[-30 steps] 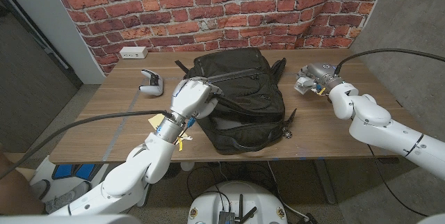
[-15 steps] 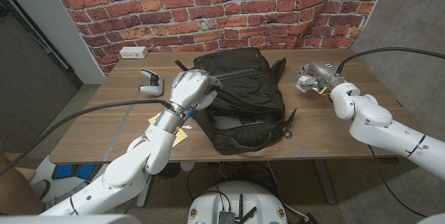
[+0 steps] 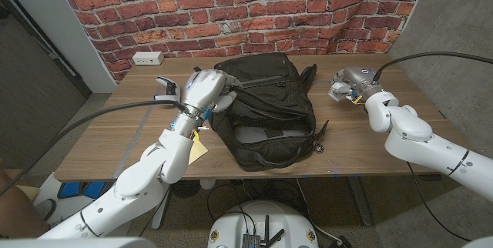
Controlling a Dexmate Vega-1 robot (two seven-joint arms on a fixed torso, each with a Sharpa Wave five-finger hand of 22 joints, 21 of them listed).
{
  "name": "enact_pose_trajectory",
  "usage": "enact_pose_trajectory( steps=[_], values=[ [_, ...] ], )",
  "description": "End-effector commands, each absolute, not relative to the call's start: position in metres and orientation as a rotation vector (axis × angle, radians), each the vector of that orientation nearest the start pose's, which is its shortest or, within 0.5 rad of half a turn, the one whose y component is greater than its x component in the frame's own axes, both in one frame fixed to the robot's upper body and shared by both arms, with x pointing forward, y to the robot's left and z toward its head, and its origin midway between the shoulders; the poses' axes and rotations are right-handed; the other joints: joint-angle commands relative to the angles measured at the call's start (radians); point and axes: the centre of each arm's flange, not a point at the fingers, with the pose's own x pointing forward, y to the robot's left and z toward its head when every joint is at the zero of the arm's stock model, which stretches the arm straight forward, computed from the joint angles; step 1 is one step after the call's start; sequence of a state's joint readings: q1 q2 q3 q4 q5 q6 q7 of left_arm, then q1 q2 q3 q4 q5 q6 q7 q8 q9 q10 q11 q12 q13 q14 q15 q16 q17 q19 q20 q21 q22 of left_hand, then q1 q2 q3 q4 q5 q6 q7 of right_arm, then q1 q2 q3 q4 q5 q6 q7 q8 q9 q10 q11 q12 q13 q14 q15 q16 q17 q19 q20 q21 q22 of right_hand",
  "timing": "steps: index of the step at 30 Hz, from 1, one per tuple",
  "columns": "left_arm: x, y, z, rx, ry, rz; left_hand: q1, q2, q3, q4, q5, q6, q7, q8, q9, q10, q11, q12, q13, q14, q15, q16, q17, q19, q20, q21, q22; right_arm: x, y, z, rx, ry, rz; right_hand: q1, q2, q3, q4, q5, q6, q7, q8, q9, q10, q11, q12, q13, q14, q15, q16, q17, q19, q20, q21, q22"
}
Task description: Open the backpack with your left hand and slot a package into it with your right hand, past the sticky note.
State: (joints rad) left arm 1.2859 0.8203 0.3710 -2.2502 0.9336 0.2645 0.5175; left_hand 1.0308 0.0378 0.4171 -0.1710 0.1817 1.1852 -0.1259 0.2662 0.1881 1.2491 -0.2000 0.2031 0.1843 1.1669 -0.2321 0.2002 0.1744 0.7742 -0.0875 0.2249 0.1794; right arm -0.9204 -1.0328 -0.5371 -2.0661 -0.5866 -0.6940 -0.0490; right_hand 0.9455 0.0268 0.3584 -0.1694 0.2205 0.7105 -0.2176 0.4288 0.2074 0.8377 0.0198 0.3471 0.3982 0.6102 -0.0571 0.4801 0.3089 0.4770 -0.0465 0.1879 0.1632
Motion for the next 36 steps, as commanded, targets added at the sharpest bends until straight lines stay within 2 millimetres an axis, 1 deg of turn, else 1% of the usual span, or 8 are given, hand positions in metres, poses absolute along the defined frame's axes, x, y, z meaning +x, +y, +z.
enact_pose_trajectory(
  steps=[1, 14, 23, 36],
  values=[
    [0.435, 0.200, 0.017, 1.252, -1.159, 0.448, 0.003, 0.012, 0.005, -0.003, 0.004, 0.009, 0.004, 0.001, 0.006, 0.011, -0.001, 0.004, 0.004, 0.006, -0.009, -0.003, 0.005, 0.010, -0.118, 0.002, 0.004, 0.541, -0.296, 0.035, -1.516, -0.385, -0.402, 0.051, 0.051, 0.003, 0.006, 0.008, 0.009, 0.000, -0.002, 0.000, 0.228, -0.225, 0.001, 0.000, 0.012, -0.167, -0.006, 0.004, 0.009, -0.091, 0.000, 0.002],
    [0.443, 0.199, 0.031, 1.181, -1.147, 0.424, 0.005, 0.011, 0.004, -0.003, 0.004, 0.009, 0.007, -0.002, 0.005, 0.016, -0.001, 0.003, 0.004, 0.013, -0.009, -0.002, 0.005, 0.018, -0.118, 0.005, 0.005, 0.530, -0.294, 0.031, -1.508, -0.376, -0.427, 0.052, 0.051, 0.002, 0.006, 0.008, 0.014, 0.001, -0.003, -0.001, 0.230, -0.225, 0.000, 0.003, 0.013, -0.167, -0.008, 0.005, 0.009, -0.091, 0.000, 0.002],
    [0.447, 0.199, 0.037, 1.117, -1.126, 0.411, 0.006, 0.011, 0.004, -0.002, 0.004, 0.009, 0.008, -0.003, 0.005, 0.017, -0.001, 0.002, 0.004, 0.015, -0.009, -0.003, 0.005, 0.022, -0.118, 0.006, 0.005, 0.518, -0.292, 0.029, -1.512, -0.370, -0.436, 0.051, 0.051, 0.001, 0.007, 0.008, 0.017, 0.000, -0.004, -0.001, 0.232, -0.225, -0.001, 0.004, 0.014, -0.164, -0.010, 0.006, 0.010, -0.091, 0.000, 0.002],
    [0.457, 0.201, 0.051, 1.049, -1.108, 0.391, 0.007, 0.011, 0.005, -0.002, 0.004, 0.009, 0.009, -0.006, 0.005, 0.018, -0.001, 0.000, 0.005, 0.018, -0.009, -0.004, 0.005, 0.025, -0.119, 0.007, 0.006, 0.502, -0.288, 0.025, -1.504, -0.355, -0.460, 0.051, 0.052, 0.000, 0.008, 0.009, 0.020, 0.000, -0.005, 0.000, 0.235, -0.226, -0.003, 0.004, 0.017, -0.164, -0.012, 0.007, 0.010, -0.091, 0.000, 0.002]
  ],
)
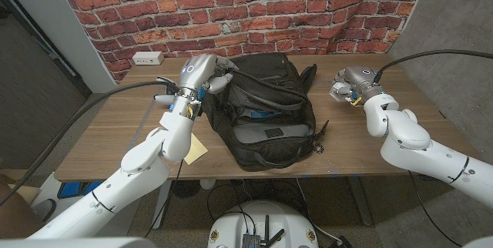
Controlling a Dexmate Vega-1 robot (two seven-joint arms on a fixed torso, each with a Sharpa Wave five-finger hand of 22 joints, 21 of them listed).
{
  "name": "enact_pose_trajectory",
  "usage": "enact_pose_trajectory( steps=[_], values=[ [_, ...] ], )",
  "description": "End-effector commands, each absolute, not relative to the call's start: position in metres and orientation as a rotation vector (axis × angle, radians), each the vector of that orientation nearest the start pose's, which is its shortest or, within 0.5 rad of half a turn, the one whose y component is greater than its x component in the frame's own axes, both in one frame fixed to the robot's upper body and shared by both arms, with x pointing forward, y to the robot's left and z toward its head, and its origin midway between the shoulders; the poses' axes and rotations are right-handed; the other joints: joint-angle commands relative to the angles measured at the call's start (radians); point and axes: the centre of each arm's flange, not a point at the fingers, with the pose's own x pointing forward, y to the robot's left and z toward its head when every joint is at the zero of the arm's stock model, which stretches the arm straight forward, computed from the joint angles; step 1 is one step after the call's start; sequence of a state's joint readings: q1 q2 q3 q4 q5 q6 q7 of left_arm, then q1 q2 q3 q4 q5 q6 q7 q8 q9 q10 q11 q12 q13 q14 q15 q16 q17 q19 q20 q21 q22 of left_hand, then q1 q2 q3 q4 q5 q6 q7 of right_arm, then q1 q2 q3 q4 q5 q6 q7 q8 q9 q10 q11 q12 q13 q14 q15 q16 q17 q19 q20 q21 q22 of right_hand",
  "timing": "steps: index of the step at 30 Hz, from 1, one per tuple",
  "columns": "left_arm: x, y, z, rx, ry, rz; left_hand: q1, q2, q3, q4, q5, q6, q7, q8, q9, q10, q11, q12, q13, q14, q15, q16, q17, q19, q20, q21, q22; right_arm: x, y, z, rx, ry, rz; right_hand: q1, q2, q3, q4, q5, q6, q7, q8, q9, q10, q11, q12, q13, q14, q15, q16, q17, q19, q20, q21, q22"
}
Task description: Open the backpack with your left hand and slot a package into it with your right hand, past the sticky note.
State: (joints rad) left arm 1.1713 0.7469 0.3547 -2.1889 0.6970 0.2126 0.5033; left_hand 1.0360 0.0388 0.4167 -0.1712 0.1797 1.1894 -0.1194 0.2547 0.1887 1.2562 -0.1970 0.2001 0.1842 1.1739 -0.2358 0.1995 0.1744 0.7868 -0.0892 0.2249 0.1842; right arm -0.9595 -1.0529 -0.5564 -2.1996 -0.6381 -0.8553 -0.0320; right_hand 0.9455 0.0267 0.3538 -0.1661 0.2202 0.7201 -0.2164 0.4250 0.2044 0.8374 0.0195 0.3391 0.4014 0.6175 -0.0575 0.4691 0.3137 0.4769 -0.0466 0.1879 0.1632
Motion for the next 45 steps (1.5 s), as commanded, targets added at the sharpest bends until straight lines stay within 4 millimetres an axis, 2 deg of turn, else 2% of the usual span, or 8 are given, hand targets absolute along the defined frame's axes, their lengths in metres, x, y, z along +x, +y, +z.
enact_pose_trajectory(
  steps=[1, 23, 45],
  values=[
    [0.458, 0.201, 0.052, 1.044, -1.106, 0.388, 0.002, 0.010, 0.005, -0.001, 0.006, 0.004, 0.002, 0.006, 0.005, 0.010, -0.005, 0.003, 0.005, 0.011, -0.005, -0.004, 0.005, 0.012, -0.117, 0.007, 0.001, 0.501, -0.287, 0.024, -1.504, -0.354, -0.462, 0.051, 0.052, 0.005, 0.004, 0.009, 0.011, -0.001, -0.001, 0.003, 0.235, -0.225, 0.005, 0.001, 0.010, -0.164, 0.000, 0.002, 0.010, -0.091, 0.000, 0.002],
    [0.469, 0.207, 0.071, 0.905, -1.045, 0.372, 0.006, 0.013, 0.006, -0.001, 0.006, 0.006, 0.011, 0.003, 0.005, 0.015, -0.004, 0.003, 0.006, 0.019, -0.006, -0.003, 0.006, 0.018, -0.117, 0.008, 0.002, 0.483, -0.280, 0.017, -1.491, -0.325, -0.507, 0.050, 0.052, 0.003, 0.005, 0.009, 0.014, 0.000, -0.005, 0.001, 0.238, -0.225, 0.001, 0.003, 0.013, -0.164, -0.006, 0.003, 0.011, -0.089, 0.000, 0.002],
    [0.483, 0.204, 0.088, 0.787, -1.003, 0.341, 0.006, 0.016, 0.007, 0.001, 0.006, 0.007, 0.017, -0.001, 0.006, 0.018, -0.003, 0.002, 0.006, 0.021, -0.005, -0.007, 0.005, 0.023, -0.116, 0.008, 0.002, 0.468, -0.272, 0.010, -1.479, -0.304, -0.523, 0.046, 0.052, 0.000, 0.006, 0.009, 0.024, 0.000, -0.007, 0.000, 0.240, -0.225, -0.004, 0.005, 0.018, -0.166, -0.009, 0.005, 0.011, -0.090, -0.001, 0.002]
  ],
)
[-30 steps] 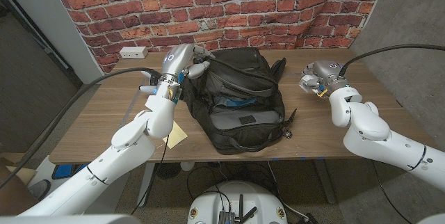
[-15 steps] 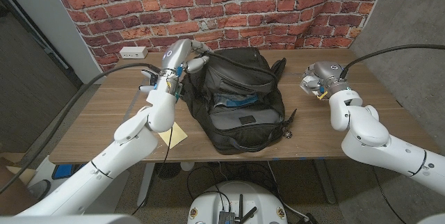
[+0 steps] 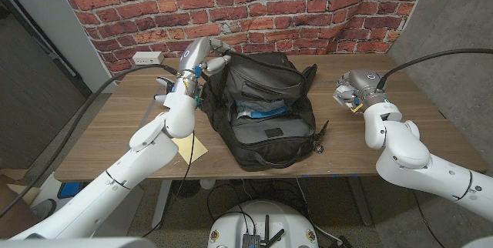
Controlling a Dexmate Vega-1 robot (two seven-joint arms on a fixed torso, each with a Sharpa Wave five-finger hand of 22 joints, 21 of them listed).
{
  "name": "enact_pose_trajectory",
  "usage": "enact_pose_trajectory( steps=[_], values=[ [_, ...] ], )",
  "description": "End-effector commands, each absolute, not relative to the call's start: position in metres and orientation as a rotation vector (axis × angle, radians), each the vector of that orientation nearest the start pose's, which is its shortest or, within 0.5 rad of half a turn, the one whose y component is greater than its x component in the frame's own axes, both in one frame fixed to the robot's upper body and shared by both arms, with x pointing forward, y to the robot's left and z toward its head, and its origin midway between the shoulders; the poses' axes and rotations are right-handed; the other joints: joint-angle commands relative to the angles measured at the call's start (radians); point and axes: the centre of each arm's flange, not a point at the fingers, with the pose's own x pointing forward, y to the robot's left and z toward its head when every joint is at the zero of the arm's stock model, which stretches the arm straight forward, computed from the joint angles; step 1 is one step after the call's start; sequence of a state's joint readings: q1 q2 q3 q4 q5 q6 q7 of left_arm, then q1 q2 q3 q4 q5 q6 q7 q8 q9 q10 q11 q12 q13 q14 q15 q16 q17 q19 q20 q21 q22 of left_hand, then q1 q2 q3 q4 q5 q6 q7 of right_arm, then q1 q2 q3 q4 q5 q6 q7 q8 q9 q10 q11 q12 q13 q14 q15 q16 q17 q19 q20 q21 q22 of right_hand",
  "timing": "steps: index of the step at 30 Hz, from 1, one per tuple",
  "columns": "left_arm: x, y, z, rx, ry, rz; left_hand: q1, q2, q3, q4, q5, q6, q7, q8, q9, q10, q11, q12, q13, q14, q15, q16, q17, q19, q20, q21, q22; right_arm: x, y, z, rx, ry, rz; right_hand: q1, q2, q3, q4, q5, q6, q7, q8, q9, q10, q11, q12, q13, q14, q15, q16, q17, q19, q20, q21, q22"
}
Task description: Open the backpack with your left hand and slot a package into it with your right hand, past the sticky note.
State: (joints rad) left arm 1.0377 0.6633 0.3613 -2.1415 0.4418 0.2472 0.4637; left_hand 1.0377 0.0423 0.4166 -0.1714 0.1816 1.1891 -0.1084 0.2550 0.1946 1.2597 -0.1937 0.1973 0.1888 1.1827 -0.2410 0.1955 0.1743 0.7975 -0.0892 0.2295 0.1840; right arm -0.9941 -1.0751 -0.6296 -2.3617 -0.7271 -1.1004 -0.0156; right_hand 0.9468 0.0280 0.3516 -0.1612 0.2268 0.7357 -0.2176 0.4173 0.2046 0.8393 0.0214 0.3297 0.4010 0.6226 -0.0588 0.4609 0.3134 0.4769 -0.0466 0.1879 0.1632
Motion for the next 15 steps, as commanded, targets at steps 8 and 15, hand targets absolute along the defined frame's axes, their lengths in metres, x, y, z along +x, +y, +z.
enact_pose_trajectory(
  steps=[8, 15],
  values=[
    [0.488, 0.202, 0.093, 0.776, -1.006, 0.332, 0.004, 0.013, 0.007, 0.001, 0.004, 0.007, 0.007, -0.002, 0.000, 0.013, -0.007, 0.003, 0.002, 0.014, 0.000, -0.003, 0.005, 0.013, -0.116, 0.004, 0.002, 0.461, -0.269, 0.006, -1.464, -0.295, -0.528, 0.044, 0.051, 0.002, 0.001, 0.002, 0.009, 0.001, -0.001, -0.001, 0.239, -0.227, 0.005, 0.007, 0.013, -0.163, -0.002, 0.006, 0.011, -0.089, -0.001, 0.002],
    [0.491, 0.200, 0.096, 0.762, -1.009, 0.327, 0.003, 0.014, 0.007, 0.002, 0.004, 0.005, 0.008, -0.004, 0.001, 0.014, -0.007, 0.004, 0.002, 0.016, 0.001, -0.003, 0.005, 0.015, -0.115, 0.004, 0.002, 0.454, -0.266, 0.000, -1.455, -0.280, -0.534, 0.044, 0.052, 0.003, 0.001, 0.003, 0.010, 0.001, -0.002, -0.002, 0.239, -0.227, 0.004, 0.007, 0.016, -0.164, -0.002, 0.007, 0.009, -0.091, -0.001, 0.002]
  ],
)
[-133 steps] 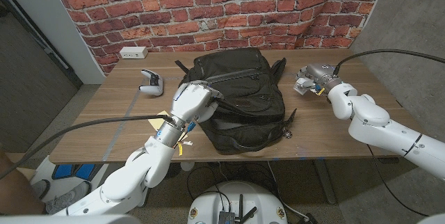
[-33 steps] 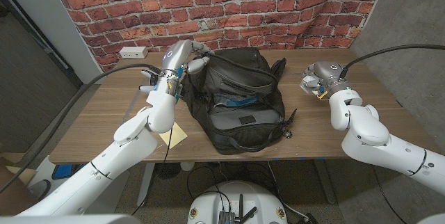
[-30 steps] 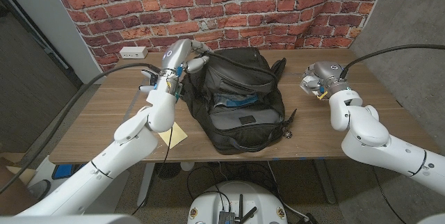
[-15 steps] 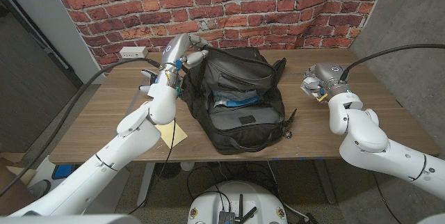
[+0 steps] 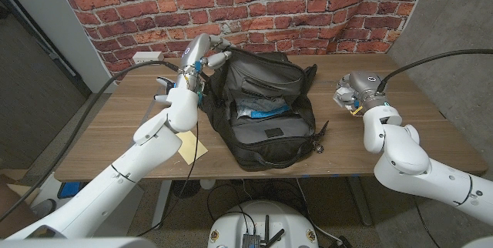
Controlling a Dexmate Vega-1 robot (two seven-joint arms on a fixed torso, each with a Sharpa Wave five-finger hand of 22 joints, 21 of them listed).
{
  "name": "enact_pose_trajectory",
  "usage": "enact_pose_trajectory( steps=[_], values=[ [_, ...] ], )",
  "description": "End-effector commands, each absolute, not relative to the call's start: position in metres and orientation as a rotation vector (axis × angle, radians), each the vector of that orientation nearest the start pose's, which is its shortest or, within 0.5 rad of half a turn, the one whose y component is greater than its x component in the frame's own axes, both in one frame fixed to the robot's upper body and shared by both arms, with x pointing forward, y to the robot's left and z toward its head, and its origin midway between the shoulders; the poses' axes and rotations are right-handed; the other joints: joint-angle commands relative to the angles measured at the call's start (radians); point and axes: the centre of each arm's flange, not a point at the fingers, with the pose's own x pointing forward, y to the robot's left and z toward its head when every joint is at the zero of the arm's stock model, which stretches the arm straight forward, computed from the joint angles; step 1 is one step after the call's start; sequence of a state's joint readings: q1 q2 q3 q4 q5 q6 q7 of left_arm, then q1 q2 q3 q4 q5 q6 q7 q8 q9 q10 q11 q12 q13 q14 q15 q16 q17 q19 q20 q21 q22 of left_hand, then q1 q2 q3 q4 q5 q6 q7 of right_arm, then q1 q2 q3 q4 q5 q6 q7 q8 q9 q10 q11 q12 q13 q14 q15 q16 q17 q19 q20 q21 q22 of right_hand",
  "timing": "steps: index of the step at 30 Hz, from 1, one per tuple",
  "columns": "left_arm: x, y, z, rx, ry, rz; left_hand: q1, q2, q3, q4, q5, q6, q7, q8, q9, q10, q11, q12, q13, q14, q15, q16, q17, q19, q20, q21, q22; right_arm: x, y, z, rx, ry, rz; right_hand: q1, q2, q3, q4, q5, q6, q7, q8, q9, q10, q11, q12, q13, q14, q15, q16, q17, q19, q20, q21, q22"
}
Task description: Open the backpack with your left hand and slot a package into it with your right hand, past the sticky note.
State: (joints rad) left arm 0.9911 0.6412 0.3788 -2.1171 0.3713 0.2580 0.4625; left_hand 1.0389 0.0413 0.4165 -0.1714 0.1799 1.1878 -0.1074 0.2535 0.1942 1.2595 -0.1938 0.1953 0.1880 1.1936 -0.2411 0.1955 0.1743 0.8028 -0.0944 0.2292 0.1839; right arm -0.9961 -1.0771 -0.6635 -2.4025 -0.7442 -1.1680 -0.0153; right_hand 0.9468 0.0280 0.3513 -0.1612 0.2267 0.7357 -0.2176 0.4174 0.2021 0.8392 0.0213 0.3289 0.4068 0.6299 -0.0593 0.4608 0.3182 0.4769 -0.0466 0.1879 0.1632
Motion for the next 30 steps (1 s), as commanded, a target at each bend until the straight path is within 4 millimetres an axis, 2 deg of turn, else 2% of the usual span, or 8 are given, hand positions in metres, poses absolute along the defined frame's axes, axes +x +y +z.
enact_pose_trajectory(
  steps=[1, 15, 30],
  values=[
    [0.492, 0.199, 0.097, 0.759, -1.006, 0.325, 0.002, 0.015, 0.007, 0.002, 0.006, 0.006, 0.007, -0.003, 0.001, 0.015, -0.007, 0.006, 0.003, 0.006, 0.001, -0.003, 0.005, 0.010, -0.110, 0.004, 0.002, 0.452, -0.265, -0.001, -1.455, -0.280, -0.535, 0.044, 0.052, 0.003, 0.001, 0.003, 0.010, 0.001, -0.003, 0.001, 0.239, -0.227, 0.004, 0.001, 0.009, -0.163, -0.002, 0.002, 0.009, -0.091, -0.001, 0.002],
    [0.498, 0.195, 0.101, 0.734, -1.004, 0.294, 0.002, 0.014, 0.007, 0.001, 0.006, 0.008, 0.007, -0.004, 0.001, 0.016, -0.007, 0.005, 0.003, 0.008, 0.000, -0.003, 0.005, 0.012, -0.110, 0.004, 0.002, 0.429, -0.255, -0.009, -1.431, -0.272, -0.552, 0.044, 0.052, 0.002, 0.001, 0.003, 0.013, 0.001, -0.006, -0.001, 0.240, -0.226, 0.001, 0.003, 0.012, -0.163, -0.005, 0.003, 0.010, -0.091, -0.001, 0.002],
    [0.507, 0.195, 0.104, 0.718, -1.000, 0.279, 0.003, 0.014, 0.007, 0.000, 0.006, 0.008, 0.008, -0.005, 0.002, 0.016, -0.007, 0.005, 0.003, 0.010, 0.000, -0.004, 0.005, 0.013, -0.110, 0.004, 0.002, 0.413, -0.243, -0.011, -1.415, -0.288, -0.549, 0.043, 0.052, 0.001, 0.000, 0.003, 0.014, 0.001, -0.010, -0.002, 0.242, -0.226, 0.001, 0.007, 0.013, -0.164, -0.008, 0.004, 0.010, -0.092, -0.001, 0.002]
  ],
)
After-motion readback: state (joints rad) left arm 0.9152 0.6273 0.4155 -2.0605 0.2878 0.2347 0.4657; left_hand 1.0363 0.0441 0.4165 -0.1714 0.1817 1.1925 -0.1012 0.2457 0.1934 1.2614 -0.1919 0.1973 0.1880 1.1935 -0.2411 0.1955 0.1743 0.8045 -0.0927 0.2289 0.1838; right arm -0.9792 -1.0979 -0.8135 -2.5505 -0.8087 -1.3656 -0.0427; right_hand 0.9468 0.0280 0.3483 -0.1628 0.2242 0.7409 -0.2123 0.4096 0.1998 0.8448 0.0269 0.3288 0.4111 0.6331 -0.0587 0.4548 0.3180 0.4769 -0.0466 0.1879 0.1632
